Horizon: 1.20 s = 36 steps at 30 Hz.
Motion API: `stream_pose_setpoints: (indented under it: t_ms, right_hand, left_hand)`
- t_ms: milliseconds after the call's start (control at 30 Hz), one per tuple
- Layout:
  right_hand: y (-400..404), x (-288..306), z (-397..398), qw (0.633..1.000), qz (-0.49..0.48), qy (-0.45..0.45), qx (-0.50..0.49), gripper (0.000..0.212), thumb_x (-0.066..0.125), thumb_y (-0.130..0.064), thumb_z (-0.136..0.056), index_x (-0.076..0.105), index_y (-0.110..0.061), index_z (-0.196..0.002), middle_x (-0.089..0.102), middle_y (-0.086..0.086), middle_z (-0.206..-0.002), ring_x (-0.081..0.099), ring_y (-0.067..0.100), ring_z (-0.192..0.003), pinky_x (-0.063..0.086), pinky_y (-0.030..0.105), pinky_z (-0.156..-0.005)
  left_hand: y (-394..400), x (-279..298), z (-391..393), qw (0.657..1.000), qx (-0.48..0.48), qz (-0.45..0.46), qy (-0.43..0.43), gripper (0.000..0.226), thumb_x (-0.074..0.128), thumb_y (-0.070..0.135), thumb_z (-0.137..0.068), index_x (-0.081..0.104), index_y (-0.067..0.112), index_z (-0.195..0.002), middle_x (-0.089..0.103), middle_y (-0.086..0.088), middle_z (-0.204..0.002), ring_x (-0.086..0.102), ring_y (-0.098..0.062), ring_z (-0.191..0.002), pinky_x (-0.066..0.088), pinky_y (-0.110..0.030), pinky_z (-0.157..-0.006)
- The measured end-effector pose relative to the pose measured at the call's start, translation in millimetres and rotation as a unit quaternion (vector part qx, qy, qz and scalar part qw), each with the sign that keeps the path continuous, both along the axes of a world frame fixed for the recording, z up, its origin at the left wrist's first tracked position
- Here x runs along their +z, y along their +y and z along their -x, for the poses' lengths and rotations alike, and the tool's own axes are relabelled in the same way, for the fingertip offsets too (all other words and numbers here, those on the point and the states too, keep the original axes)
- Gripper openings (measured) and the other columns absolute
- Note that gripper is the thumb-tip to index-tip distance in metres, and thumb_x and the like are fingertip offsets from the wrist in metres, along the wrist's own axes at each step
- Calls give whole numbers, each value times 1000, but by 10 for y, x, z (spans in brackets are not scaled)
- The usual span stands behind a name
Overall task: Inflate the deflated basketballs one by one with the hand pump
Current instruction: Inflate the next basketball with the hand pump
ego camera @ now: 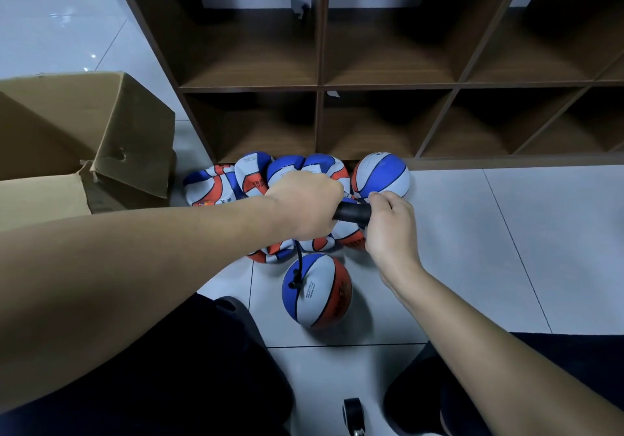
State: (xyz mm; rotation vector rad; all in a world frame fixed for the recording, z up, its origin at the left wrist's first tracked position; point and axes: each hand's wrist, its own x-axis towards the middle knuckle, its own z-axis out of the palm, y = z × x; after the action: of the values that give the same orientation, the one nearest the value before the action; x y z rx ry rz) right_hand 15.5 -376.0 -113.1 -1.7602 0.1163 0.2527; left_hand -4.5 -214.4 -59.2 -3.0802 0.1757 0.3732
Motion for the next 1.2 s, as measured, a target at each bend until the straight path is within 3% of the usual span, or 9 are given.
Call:
stream_pose_setpoints:
  t_ms: [133, 233, 367, 467, 600, 700, 833, 933, 1200]
  right_hand:
    - [-19, 51, -121, 999, 17, 15, 30, 36, 54, -45, -94, 43, -20, -70, 39, 3, -66, 37, 25, -65, 33, 42, -62]
    - [-133, 96, -263, 999, 37, 20, 30, 38, 59, -30, -97, 43, -23, -63, 36, -6, -55, 33, 20, -55, 28, 31, -53]
    - [-452, 99, -485, 997, 33, 39, -50, 30, 58, -22, -83, 35, -24, -63, 24, 2, -65, 21, 23, -63, 16, 38, -55]
    - [-649, 71, -546, 995, 20, 69, -65, 36, 58, -14, -93, 33, -21, -69, 25, -1, -60, 19, 22, -56, 17, 32, -50]
    - [-606, 63, -485, 996, 23, 48, -78, 19, 59, -20, -90, 44, -14, -80, 22, 8, -70, 18, 28, -66, 17, 37, -53]
    - [-423, 58, -409, 998, 31, 12, -60, 29, 56, -25, -83, 34, -8, -75, 24, 11, -74, 21, 31, -73, 18, 46, -61]
    - [-240, 17, -286, 999, 33, 33, 3, 34, 53, -29, -89, 34, -21, -62, 34, -3, -56, 28, 24, -62, 24, 37, -56]
    - [-156, 4, -247, 997, 44, 55, 31, 36, 51, -37, -90, 38, -24, -59, 30, -4, -57, 26, 24, -61, 23, 38, -58]
    - [-22, 89, -221, 995, 35, 61, 67, 39, 52, -59, -92, 42, -24, -76, 34, -4, -63, 32, 23, -64, 29, 40, -61]
  left_hand:
    - [49, -21, -67, 1000, 14, 12, -3, 15, 61, 25, -94, 56, 26, -80, 63, 1, -74, 61, -18, -63, 43, -31, -51]
    - [62, -42, -96, 999, 23, 30, -4, 12, 61, 24, -93, 58, 25, -81, 63, 0, -74, 64, -21, -65, 47, -31, -53]
    - [244, -49, -89, 998, 41, 48, 20, 23, 61, 29, -99, 54, 25, -77, 58, 2, -70, 55, -17, -59, 39, -30, -52]
    - [363, -62, -79, 997, 43, 55, 37, 26, 63, 33, -100, 54, 27, -76, 60, 2, -71, 57, -17, -60, 43, -31, -54]
    - [283, -76, -68, 998, 35, 54, 29, 27, 62, 29, -100, 51, 29, -76, 59, 2, -72, 56, -17, -61, 38, -30, -53]
    - [233, -60, -50, 997, 49, 58, 34, 24, 61, 25, -99, 54, 29, -77, 60, 1, -72, 56, -18, -60, 38, -30, -52]
    - [183, -36, -5, 997, 56, 45, 31, 22, 58, 21, -97, 53, 29, -77, 59, 1, -72, 54, -18, -59, 38, -30, -51]
    - [123, -62, 47, 996, 65, 51, 41, 23, 59, 22, -99, 49, 29, -79, 59, 2, -74, 55, -16, -61, 39, -29, -51]
    - [71, -40, -7, 997, 64, 49, 19, 21, 60, 25, -97, 50, 27, -79, 59, -1, -75, 56, -18, -61, 38, -30, -51]
